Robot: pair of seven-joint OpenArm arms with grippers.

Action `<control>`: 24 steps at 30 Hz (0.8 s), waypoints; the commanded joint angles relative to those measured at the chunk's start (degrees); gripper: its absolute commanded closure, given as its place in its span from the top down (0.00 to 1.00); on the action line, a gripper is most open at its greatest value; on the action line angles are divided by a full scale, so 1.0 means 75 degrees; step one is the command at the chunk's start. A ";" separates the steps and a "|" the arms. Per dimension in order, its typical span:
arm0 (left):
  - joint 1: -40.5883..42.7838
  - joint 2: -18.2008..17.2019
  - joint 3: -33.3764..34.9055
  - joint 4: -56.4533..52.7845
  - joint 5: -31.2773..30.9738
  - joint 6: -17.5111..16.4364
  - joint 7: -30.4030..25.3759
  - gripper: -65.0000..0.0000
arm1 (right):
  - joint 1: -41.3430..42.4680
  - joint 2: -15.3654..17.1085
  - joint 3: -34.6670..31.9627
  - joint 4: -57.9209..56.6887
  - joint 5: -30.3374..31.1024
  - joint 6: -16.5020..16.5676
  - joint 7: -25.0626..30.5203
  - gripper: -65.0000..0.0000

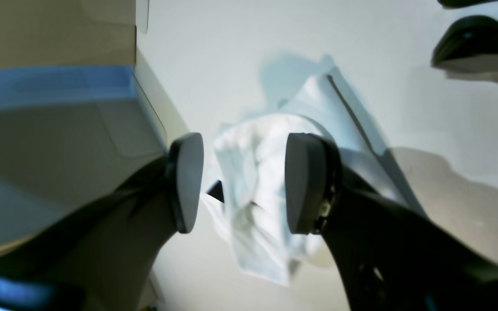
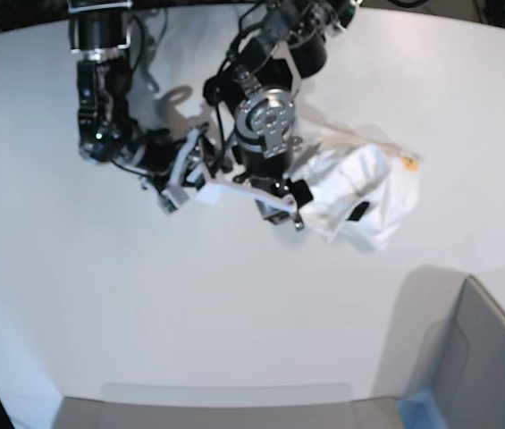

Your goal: Layout the t-shirt on the table in an organized manner, then fold the t-shirt properly

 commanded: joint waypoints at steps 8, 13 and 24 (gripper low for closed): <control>-0.1372 -0.0831 -0.2779 0.0097 0.0201 0.0054 0.0049 0.47 | 0.0017 0.0058 0.0018 0.0036 -0.0196 0.0107 -0.0192 0.41; -0.1243 -0.1265 -0.2826 -0.0500 0.0201 0.0054 0.0049 0.31 | 0.0017 0.0058 0.0018 0.0036 -0.0196 0.0107 -0.0192 0.41; -0.1138 -0.1253 -0.3600 -0.2669 0.0190 0.0054 -0.0180 0.05 | 0.0017 0.0058 0.0018 0.0036 -0.0196 0.0107 -0.0204 0.41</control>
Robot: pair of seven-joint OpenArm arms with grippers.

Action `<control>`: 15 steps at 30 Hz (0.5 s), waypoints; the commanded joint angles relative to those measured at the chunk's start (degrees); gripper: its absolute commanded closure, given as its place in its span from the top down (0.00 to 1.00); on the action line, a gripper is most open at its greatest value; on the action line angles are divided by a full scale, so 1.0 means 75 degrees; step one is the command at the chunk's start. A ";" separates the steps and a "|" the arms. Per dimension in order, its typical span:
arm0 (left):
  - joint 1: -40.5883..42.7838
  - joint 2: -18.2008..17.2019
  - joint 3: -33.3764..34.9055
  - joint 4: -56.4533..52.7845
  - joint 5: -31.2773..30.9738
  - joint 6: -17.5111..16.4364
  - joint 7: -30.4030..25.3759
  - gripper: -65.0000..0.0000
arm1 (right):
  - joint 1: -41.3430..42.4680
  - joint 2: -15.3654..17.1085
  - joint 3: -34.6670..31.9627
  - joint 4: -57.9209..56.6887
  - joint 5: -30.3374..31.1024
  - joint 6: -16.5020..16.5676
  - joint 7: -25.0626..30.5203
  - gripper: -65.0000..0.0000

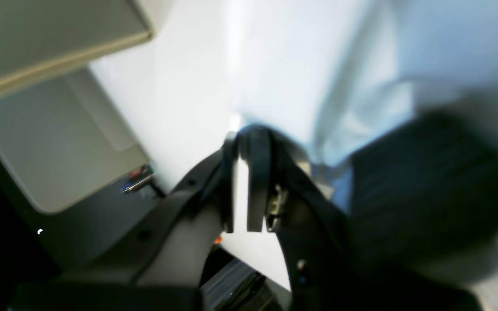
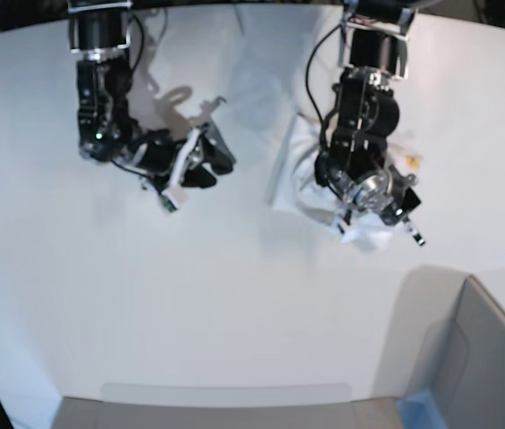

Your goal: Layout the t-shirt on the table in an organized manner, then fold the t-shirt properly

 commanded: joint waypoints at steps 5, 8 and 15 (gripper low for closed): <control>0.0498 0.0035 0.1142 0.1107 0.0140 0.0042 0.0276 0.06 | 0.0037 0.0049 0.0012 0.0036 -0.0188 0.0107 -0.0224 0.41; 0.0697 0.0035 0.2080 0.1776 0.0140 0.0042 0.0276 0.06 | 0.0061 0.0037 0.0001 0.0036 -0.0188 0.0107 -0.0224 0.41; 0.1353 0.0141 0.3229 0.2127 0.0140 0.0042 0.0276 0.06 | 0.0049 -0.0162 -0.0046 0.0036 -0.0199 0.0107 -0.0236 0.41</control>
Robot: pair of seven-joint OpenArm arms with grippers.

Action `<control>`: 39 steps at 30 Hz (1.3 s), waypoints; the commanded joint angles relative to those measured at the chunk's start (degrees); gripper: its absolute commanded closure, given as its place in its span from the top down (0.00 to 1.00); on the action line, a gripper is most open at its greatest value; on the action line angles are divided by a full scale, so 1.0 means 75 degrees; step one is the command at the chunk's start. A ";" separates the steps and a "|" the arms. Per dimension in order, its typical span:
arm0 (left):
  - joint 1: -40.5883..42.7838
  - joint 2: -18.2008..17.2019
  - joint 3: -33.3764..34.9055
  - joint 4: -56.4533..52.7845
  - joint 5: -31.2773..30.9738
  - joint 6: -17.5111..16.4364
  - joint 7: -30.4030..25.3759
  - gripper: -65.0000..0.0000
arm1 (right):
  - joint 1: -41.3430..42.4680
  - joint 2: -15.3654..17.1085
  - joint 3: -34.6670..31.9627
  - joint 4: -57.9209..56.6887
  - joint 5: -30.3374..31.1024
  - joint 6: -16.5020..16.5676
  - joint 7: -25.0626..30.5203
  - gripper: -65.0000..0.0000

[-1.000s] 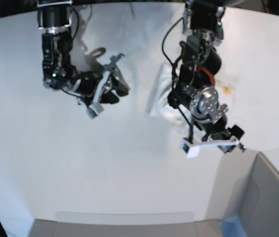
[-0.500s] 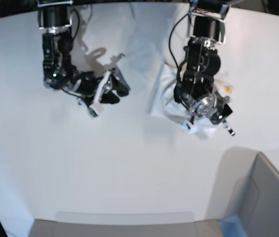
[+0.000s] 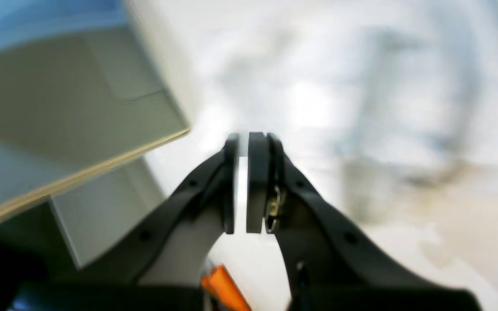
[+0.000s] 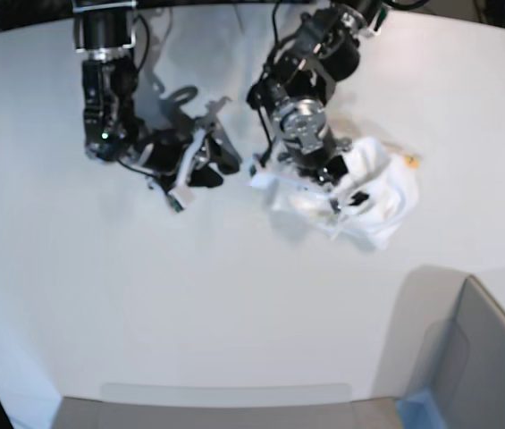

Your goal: Layout the t-shirt on the table in an organized manner, then fold the t-shirt properly

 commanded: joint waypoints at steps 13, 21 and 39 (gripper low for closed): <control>-0.1622 0.0123 -0.2307 -0.0235 0.1558 0.0033 0.0072 0.06 | -0.0027 0.0062 0.0006 0.0036 -0.0132 0.0107 -0.0204 0.41; -0.0977 0.0147 -0.2271 -0.0118 0.1687 0.0033 0.0072 0.24 | 0.0008 0.0051 -0.0005 0.0036 -0.0132 0.0107 -0.0204 0.41; -0.0754 -0.0006 -0.2260 -0.0482 0.1816 0.0033 0.0072 0.35 | 0.0020 0.0051 -0.0005 0.0024 -0.0144 0.0107 -0.0204 0.41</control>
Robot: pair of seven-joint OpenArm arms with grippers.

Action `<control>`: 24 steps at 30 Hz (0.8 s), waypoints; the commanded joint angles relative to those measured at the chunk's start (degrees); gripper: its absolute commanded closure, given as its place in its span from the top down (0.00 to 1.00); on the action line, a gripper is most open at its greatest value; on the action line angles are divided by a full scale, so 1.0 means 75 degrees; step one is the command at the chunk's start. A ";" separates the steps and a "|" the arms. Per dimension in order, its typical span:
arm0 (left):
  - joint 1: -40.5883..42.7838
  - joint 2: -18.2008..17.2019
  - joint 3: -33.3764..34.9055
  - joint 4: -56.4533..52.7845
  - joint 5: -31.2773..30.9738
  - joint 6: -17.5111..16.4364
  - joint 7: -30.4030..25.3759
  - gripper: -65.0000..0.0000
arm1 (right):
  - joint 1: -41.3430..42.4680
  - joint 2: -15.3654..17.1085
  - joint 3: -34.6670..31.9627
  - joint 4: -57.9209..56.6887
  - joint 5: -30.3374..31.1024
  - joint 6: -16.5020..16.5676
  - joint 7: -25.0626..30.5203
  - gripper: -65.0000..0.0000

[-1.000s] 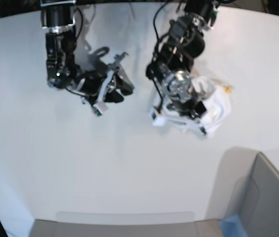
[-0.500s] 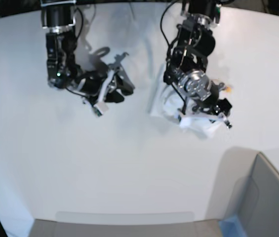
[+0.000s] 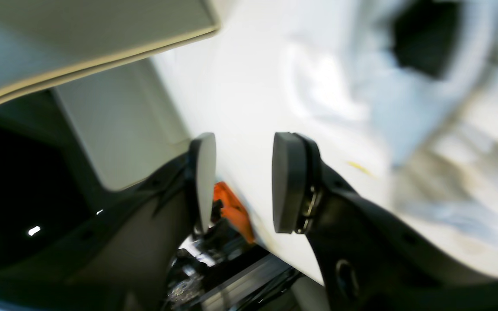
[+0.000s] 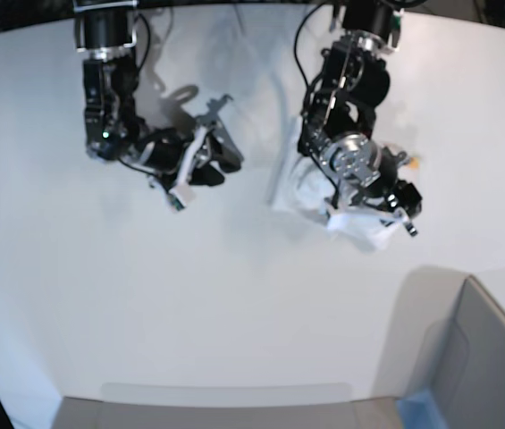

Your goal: Layout the t-shirt on the table in an organized manner, then fold the t-shirt properly

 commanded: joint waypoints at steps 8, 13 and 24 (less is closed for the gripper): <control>-0.0485 0.0152 -0.1106 0.1130 -0.0530 0.0039 0.0075 0.35 | 0.0008 0.0054 0.0041 0.0041 -0.0191 0.0107 -0.0212 0.41; -0.0696 0.0188 -0.3052 0.1622 -0.3461 0.0039 0.0075 0.35 | -0.0004 0.0112 0.0018 0.0041 -0.0191 0.0107 -0.0212 0.41; -0.0732 0.0082 -0.6990 0.1611 -0.7798 0.0039 0.0075 0.35 | -0.0074 0.0253 0.0018 0.0041 -0.0191 0.0107 -0.0224 0.41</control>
